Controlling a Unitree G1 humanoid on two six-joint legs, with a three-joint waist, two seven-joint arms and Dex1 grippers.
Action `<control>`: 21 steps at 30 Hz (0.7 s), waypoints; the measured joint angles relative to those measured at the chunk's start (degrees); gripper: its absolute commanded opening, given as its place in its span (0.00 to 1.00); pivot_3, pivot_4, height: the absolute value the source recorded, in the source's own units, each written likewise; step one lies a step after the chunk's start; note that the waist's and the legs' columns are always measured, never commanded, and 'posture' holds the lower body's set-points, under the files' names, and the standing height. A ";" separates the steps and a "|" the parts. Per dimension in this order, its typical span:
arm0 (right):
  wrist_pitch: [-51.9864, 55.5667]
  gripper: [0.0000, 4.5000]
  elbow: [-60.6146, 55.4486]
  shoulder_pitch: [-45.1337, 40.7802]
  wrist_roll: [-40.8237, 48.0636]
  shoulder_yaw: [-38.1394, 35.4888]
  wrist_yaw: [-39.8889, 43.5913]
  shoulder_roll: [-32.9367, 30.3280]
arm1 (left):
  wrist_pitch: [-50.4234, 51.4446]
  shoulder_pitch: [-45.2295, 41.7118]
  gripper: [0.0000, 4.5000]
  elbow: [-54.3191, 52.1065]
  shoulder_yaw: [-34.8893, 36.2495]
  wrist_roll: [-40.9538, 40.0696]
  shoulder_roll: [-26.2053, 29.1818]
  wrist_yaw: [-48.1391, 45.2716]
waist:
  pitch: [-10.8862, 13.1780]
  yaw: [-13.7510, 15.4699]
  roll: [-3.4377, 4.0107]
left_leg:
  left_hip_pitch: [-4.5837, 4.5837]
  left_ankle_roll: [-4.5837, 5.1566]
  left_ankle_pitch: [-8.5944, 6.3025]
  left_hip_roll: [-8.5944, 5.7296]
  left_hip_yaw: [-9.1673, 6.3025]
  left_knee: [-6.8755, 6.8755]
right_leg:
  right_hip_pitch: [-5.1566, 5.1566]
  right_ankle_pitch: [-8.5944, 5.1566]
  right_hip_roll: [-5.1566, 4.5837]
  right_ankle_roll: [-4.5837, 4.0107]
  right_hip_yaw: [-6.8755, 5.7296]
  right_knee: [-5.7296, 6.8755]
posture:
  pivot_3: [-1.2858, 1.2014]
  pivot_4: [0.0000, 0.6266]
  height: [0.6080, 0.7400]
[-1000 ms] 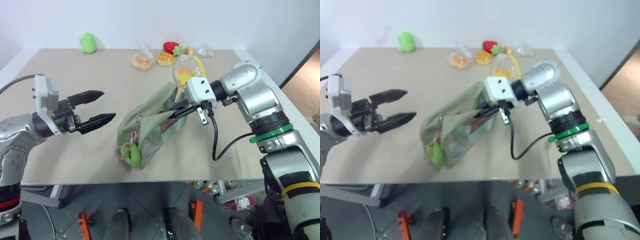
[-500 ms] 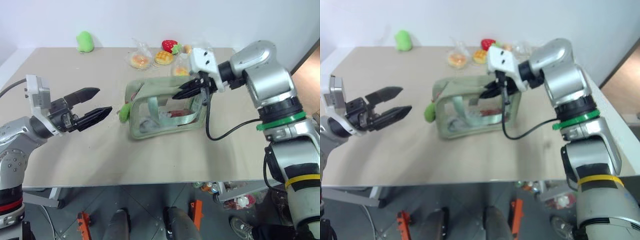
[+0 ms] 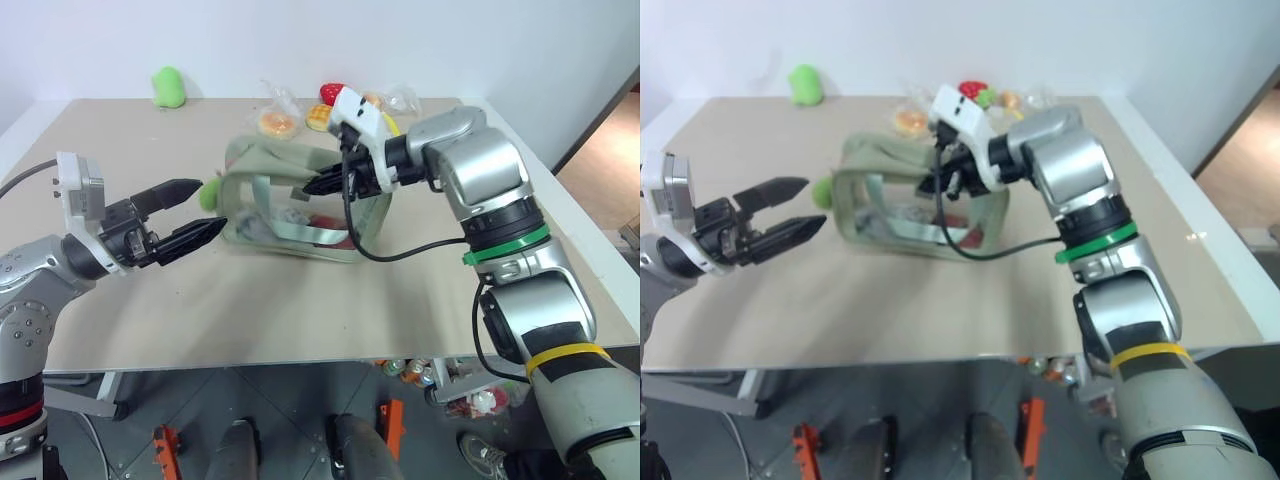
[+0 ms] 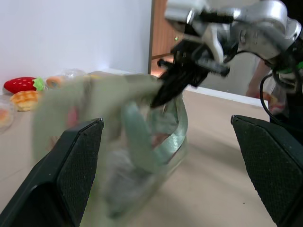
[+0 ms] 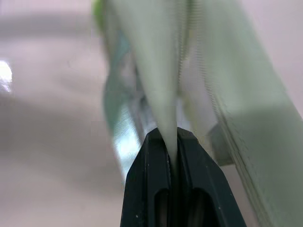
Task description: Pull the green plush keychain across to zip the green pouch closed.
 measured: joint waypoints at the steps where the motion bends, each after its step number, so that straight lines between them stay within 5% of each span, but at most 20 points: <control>1: 0.00 0.00 -0.51 -0.09 0.82 -0.53 0.85 -0.50 | 0.01 0.01 1.00 0.00 0.00 0.00 0.00 0.01 | 0.00 0.04 0.00 | -0.02 0.00 0.00 0.00 0.00 0.00 | 0.00 -0.01 0.00 0.01 0.00 0.00 | 0.52 0.24 1.00; 17: -0.73 0.00 -1.50 2.16 1.47 0.97 -2.42 1.54 | 0.00 -0.16 1.00 0.58 -0.02 0.10 0.01 -0.20 | 0.00 0.07 0.00 | -0.26 -0.02 -0.01 0.01 0.00 0.00 | -0.25 -0.01 0.03 0.04 0.01 0.00 | 0.52 0.24 1.00; 21: -1.16 0.30 0.69 1.28 1.75 0.08 -5.12 3.79 | -0.02 -0.05 1.00 0.59 0.00 0.13 0.19 -0.19 | 0.00 0.06 0.00 | -0.26 -0.01 -0.01 0.05 0.00 0.00 | -0.25 0.00 0.07 0.03 0.01 0.00 | 0.52 0.24 1.00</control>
